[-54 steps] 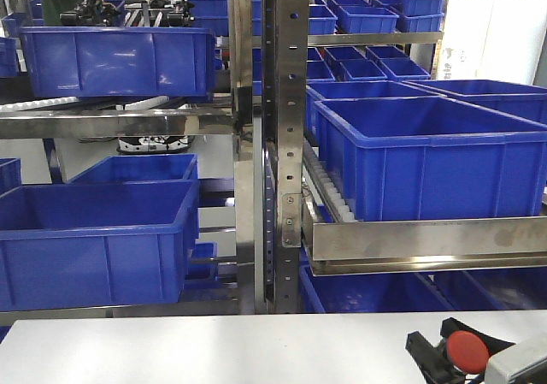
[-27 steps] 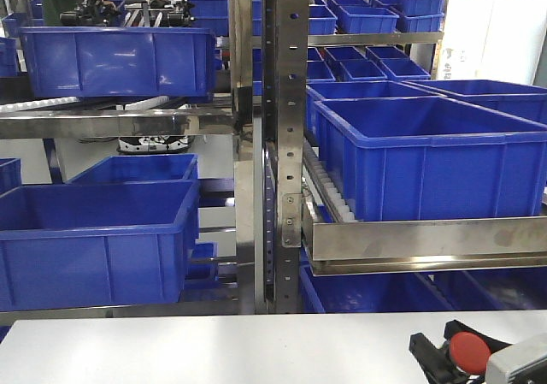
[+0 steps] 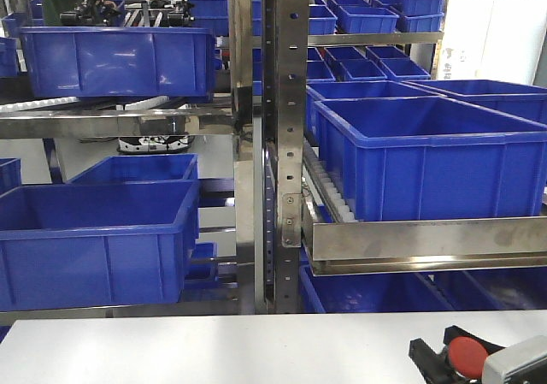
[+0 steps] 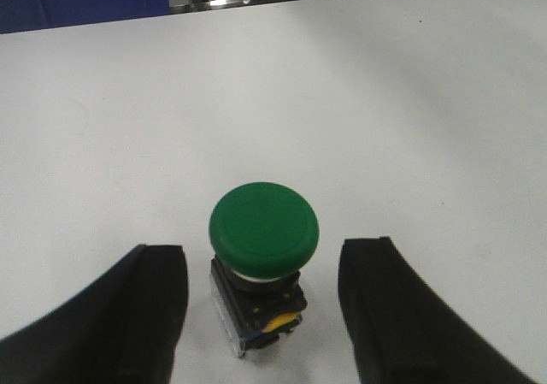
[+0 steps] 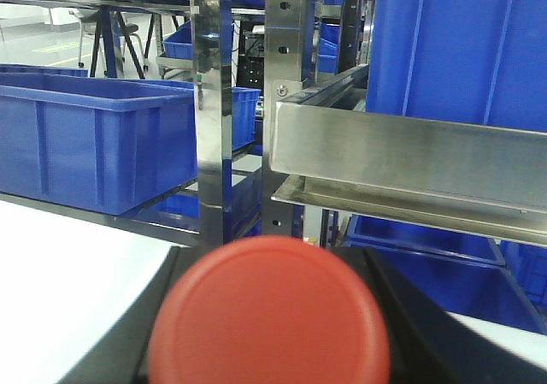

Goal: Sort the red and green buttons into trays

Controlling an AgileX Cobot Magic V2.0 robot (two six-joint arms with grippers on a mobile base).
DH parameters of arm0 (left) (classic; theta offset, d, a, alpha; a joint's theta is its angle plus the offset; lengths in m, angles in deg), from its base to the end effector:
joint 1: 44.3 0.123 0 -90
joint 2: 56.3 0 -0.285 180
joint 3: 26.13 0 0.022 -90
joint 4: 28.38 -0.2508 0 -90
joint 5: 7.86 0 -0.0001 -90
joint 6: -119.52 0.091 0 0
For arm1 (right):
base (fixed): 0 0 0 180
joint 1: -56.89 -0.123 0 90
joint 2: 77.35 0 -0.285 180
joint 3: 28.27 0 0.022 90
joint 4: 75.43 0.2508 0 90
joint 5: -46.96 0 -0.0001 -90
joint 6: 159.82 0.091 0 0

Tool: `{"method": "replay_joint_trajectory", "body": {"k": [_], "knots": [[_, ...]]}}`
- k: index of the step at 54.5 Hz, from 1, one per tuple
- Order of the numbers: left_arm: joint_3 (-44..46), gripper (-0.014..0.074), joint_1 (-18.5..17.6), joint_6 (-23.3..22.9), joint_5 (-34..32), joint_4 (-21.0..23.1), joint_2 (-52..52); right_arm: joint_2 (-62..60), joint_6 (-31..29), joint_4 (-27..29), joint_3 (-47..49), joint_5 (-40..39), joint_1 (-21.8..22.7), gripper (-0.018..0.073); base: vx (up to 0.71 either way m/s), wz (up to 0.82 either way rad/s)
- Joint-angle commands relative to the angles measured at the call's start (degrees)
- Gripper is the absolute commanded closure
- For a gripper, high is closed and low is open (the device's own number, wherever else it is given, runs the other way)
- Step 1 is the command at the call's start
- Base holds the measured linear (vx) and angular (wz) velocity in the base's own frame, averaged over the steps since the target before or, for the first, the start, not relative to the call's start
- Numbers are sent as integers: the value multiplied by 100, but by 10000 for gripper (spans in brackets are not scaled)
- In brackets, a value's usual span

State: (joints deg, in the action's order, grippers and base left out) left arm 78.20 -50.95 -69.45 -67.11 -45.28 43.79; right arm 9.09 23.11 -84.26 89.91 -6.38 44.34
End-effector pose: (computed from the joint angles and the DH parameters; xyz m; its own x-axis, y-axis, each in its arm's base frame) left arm 0.1647 -0.0421 0.1141 -0.4615 0.0514 -0.8857 0.3309 0.9363 -0.1180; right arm 0.2151 0.0594 0.1974 -0.0753 -0.0588 -0.9954 -0.3387 0.9404 -0.0299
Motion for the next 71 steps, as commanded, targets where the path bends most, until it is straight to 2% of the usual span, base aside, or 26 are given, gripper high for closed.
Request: {"method": "replay_joint_trajectory", "body": {"k": [1, 11, 19, 29, 45, 57, 71], "knots": [[81, 104, -24, 72, -1112, 51, 410, -142, -32, -33, 112, -548, 14, 566, 0, 0], [81, 104, -24, 72, -1942, 50, 1318, -142, -32, -99, 112, -548, 14, 564, 0, 0], [176, 104, -24, 86, -1942, 34, 1721, -142, -32, -99, 112, -548, 14, 564, 0, 0], [176, 104, -24, 341, -1942, 48, 1753, -142, -32, -99, 112, -548, 14, 564, 0, 0], [176, 104, -24, 372, -1942, -78, 1747, -142, -32, -99, 112, -527, 14, 562, 0, 0], [176, 104, -24, 376, -1942, 132, 1718, -142, -32, -99, 112, -527, 14, 561, 0, 0], [176, 104, -24, 351, -1942, 108, 1389, -142, -32, -99, 112, -522, 14, 559, 0, 0]]}}
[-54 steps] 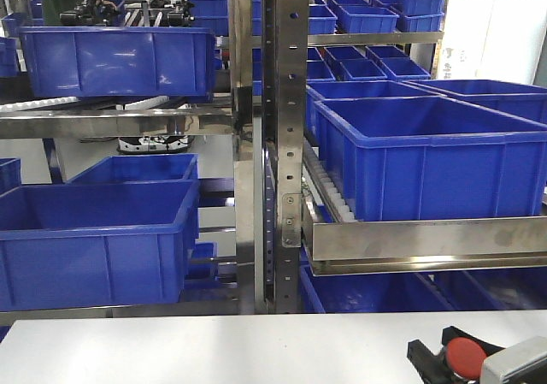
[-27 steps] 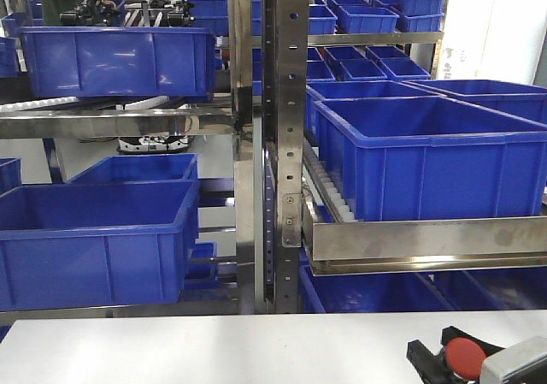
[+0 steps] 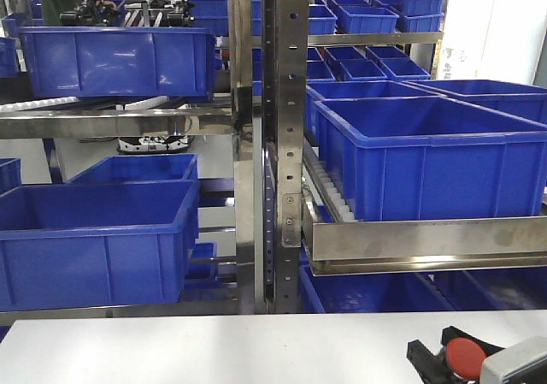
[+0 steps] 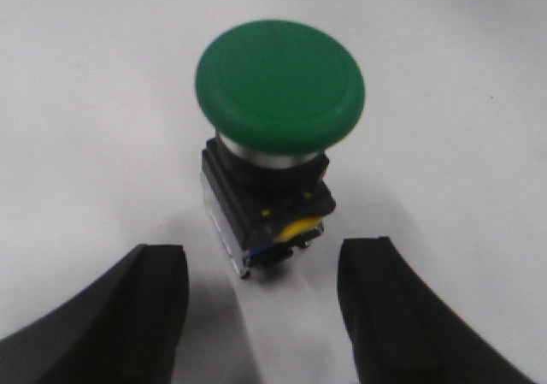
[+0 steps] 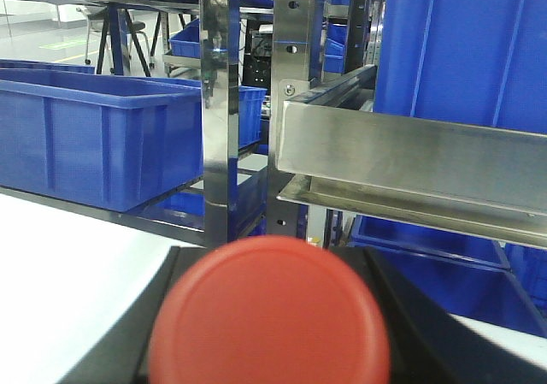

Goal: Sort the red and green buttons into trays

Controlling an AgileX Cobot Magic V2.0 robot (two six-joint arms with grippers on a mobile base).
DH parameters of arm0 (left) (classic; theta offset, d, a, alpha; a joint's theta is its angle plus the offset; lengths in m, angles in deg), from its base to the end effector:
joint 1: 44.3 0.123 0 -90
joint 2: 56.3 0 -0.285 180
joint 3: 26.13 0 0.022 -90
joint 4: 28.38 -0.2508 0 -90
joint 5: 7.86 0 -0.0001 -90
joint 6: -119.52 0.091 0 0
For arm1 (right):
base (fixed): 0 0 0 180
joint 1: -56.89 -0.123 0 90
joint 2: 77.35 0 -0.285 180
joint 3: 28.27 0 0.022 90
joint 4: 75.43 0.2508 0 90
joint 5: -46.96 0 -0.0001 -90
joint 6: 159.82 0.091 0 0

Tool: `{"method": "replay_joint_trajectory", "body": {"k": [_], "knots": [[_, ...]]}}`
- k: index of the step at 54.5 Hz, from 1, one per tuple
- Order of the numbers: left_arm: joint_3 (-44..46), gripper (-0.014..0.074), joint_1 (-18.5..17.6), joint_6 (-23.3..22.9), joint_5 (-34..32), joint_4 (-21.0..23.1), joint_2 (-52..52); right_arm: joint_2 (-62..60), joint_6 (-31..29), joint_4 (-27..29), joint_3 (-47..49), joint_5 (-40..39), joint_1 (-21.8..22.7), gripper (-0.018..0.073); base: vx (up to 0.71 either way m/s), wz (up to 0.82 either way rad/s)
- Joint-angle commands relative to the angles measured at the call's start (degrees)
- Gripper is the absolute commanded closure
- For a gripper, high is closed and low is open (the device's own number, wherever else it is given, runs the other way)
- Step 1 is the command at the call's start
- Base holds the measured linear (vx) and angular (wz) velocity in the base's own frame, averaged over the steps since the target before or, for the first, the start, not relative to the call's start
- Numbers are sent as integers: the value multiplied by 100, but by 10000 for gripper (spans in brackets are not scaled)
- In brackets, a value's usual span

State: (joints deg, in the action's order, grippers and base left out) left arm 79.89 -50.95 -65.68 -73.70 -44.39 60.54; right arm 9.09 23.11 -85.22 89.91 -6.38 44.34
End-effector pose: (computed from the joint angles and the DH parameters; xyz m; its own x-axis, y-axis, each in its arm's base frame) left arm 0.1707 -0.0429 0.0752 -0.5731 0.0923 -0.8143 0.3298 0.9356 -0.1261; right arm 0.2147 0.0605 0.1973 -0.0725 -0.0684 -0.9950 -0.3520 0.9352 -0.0386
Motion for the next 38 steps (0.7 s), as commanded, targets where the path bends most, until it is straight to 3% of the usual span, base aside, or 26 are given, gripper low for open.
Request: {"method": "replay_joint_trajectory", "body": {"k": [1, 21, 27, 34, 38], "knots": [[7, 104, -24, -25, -1283, -16, -319, -142, -32, -2, 112, -522, 14, 559, 0, 0], [524, 104, -24, -67, -1283, -163, -375, -142, -32, 3, 112, -525, 14, 559, 0, 0], [871, 109, -24, -357, -1257, -119, -362, -142, -32, 3, 112, -525, 14, 559, 0, 0], [1034, 185, -24, -755, -1228, 107, -258, -142, -13, 3, 112, -525, 14, 559, 0, 0], [1034, 305, -24, -822, -1192, 117, -172, -142, -13, 3, 112, -525, 14, 559, 0, 0]]}}
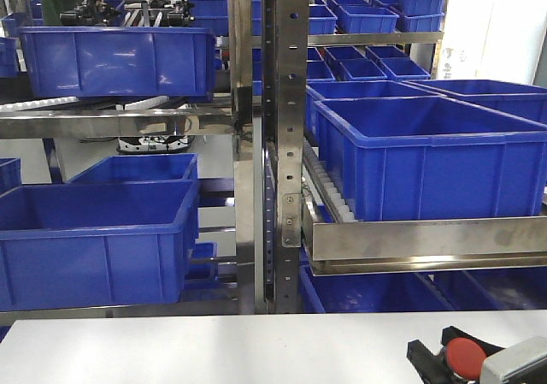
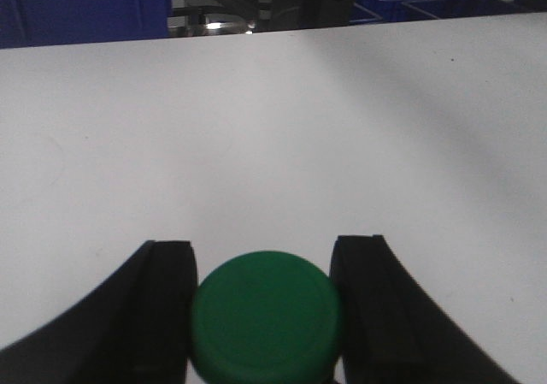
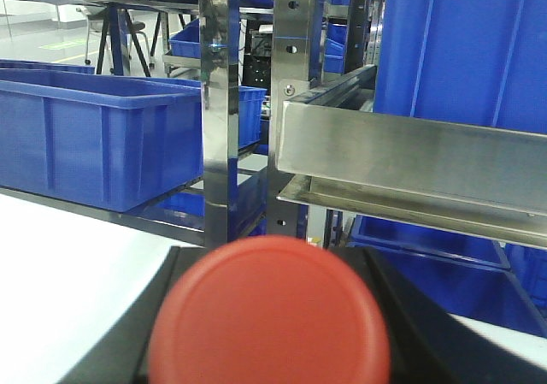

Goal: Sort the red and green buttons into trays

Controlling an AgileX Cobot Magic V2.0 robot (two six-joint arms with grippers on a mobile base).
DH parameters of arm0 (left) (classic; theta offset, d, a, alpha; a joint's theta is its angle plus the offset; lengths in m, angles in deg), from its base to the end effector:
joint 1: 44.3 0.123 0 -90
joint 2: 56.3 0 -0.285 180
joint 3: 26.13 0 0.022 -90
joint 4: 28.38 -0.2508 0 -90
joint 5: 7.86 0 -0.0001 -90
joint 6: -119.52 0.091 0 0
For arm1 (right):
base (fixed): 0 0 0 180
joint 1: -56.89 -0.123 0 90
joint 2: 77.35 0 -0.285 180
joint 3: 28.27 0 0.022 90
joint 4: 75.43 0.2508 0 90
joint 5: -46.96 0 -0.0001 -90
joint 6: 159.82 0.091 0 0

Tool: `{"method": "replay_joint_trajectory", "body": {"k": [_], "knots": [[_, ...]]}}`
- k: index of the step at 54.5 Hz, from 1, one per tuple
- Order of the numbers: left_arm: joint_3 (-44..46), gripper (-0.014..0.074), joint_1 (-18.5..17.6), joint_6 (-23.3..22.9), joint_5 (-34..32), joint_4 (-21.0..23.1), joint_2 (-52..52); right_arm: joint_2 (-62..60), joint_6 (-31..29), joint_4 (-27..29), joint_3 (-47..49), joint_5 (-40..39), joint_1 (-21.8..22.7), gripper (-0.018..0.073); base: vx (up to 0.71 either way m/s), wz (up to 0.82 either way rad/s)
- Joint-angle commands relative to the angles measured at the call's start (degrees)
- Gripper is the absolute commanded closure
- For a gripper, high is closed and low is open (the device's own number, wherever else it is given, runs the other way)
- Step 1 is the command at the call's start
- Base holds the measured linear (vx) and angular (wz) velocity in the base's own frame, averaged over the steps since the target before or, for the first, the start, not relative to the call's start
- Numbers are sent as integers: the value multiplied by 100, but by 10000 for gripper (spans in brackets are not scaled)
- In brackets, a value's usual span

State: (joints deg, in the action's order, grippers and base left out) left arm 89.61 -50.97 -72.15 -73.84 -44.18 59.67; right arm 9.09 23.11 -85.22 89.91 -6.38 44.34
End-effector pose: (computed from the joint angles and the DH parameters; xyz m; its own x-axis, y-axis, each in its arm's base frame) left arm 0.2214 -0.0487 0.0909 -0.4492 -0.0341 -0.8928 0.2975 0.9365 -0.1855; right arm 0.2147 0.0605 0.1973 -0.0725 -0.0684 -0.9950 -0.3520 0.9352 -0.0386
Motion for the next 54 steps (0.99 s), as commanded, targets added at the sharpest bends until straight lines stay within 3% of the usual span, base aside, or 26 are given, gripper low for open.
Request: {"method": "replay_joint_trajectory", "body": {"k": [1, 8, 21, 32, 42, 49, 54], "knots": [[54, 333, -22, -176, -1164, 95, -67, -142, -13, 3, 112, -525, 14, 559, 0, 0], [54, 605, -22, -176, -1153, 47, -14, -142, -13, 3, 112, -525, 14, 559, 0, 0], [53, 600, -22, -584, -1268, -373, -310, -142, -13, 3, 112, -525, 14, 559, 0, 0], [53, 596, -22, -695, -1088, -638, -1326, -172, 96, -51, 127, -362, 14, 559, 0, 0], [76, 596, -22, -770, 586, -481, -2663, -762, 533, -76, 152, 597, 14, 559, 0, 0], [76, 596, -22, -798, 1785, -532, -3748, -1468, 930, -365, 460, 2196, 7, 559, 0, 0], [190, 596, -22, -1133, 2830, -639, -4560, -2106, 1373, -704, 855, 3673, 7, 559, 0, 0]]}}
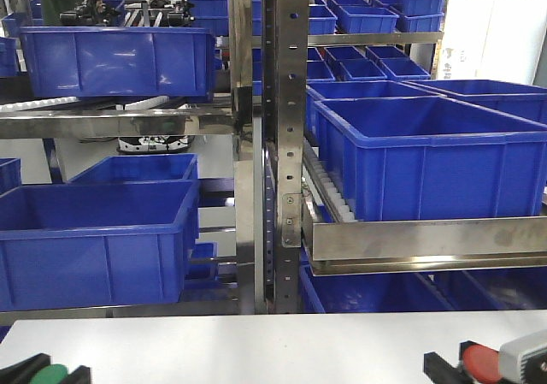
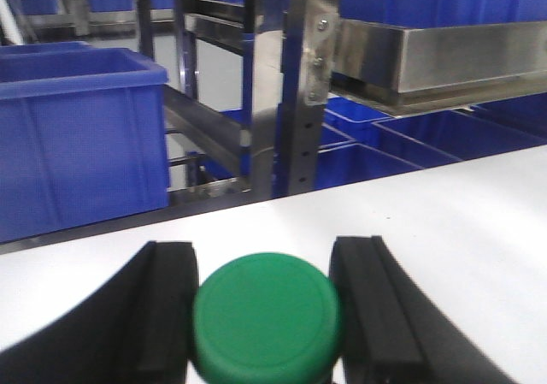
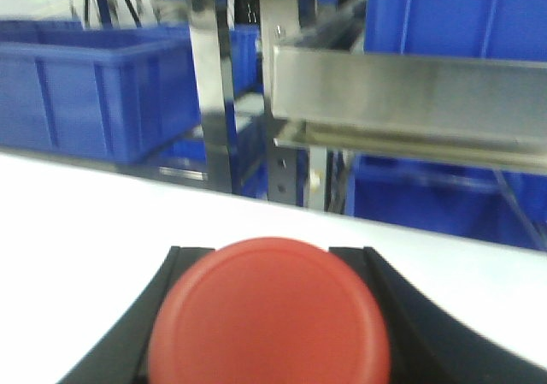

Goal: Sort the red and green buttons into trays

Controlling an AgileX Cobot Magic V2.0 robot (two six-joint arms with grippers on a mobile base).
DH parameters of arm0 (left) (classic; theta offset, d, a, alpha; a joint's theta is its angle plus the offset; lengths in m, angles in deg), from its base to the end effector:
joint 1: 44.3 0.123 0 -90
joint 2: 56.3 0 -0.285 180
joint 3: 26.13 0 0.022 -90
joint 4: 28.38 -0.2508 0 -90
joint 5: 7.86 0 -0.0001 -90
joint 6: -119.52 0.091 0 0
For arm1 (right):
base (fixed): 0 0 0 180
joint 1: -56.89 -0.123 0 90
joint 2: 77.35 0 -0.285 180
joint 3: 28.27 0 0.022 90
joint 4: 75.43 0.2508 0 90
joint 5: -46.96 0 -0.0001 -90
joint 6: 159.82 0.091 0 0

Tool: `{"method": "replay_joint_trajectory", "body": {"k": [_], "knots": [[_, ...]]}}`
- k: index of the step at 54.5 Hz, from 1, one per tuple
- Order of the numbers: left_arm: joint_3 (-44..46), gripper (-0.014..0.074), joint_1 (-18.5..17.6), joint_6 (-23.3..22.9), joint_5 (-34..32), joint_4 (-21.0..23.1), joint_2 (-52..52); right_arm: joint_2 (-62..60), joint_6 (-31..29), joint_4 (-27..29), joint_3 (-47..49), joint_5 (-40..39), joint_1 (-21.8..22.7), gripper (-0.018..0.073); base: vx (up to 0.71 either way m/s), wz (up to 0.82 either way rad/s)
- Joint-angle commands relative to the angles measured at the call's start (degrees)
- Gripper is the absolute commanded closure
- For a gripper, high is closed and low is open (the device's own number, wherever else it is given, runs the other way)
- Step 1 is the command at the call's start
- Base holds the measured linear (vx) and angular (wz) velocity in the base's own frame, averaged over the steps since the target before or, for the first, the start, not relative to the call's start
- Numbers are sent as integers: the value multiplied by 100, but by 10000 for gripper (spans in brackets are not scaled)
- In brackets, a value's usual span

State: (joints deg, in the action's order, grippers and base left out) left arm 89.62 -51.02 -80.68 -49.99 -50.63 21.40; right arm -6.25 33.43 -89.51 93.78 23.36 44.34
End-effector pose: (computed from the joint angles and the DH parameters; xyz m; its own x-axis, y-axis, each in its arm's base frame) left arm 0.1932 -0.0460 0.1991 -0.2272 -0.0297 -0.9734 0.3473 0.9313 -0.1095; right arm 0.1965 0.0528 0.2265 -0.2721 -0.0551 -0.9607 -0.3062 0.9514 0.0321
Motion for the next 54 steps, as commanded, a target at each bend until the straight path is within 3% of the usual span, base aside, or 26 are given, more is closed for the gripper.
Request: {"method": "replay_joint_trajectory", "body": {"k": [1, 10, 14, 17, 24, 32, 54], "knots": [[242, 596, -17, -360, 697, -49, -848, -654, 377, -359, 523, 875, 7, 559, 0, 0], [783, 595, -17, -1116, 2502, -1129, -2148, -1604, 643, -674, 816, 2090, 2, 559, 0, 0], [980, 595, -17, -1636, 3246, -1373, -2683, -2062, 643, -578, 816, 2549, 1, 559, 0, 0], [1027, 595, -17, -1764, 3554, -1518, -3072, -2387, 630, -497, 816, 2894, 1, 559, 0, 0], [1027, 595, -22, -1757, 3953, -1597, -3903, -3066, 600, -487, 816, 3408, 1, 559, 0, 0], [1027, 595, -17, -1757, 4356, -1597, -4497, -3442, 600, -487, 816, 3437, 7, 559, 0, 0], [1027, 594, -17, -1739, 4629, -1594, -4743, -3607, 607, -487, 805, 3452, 7, 559, 0, 0]]}}
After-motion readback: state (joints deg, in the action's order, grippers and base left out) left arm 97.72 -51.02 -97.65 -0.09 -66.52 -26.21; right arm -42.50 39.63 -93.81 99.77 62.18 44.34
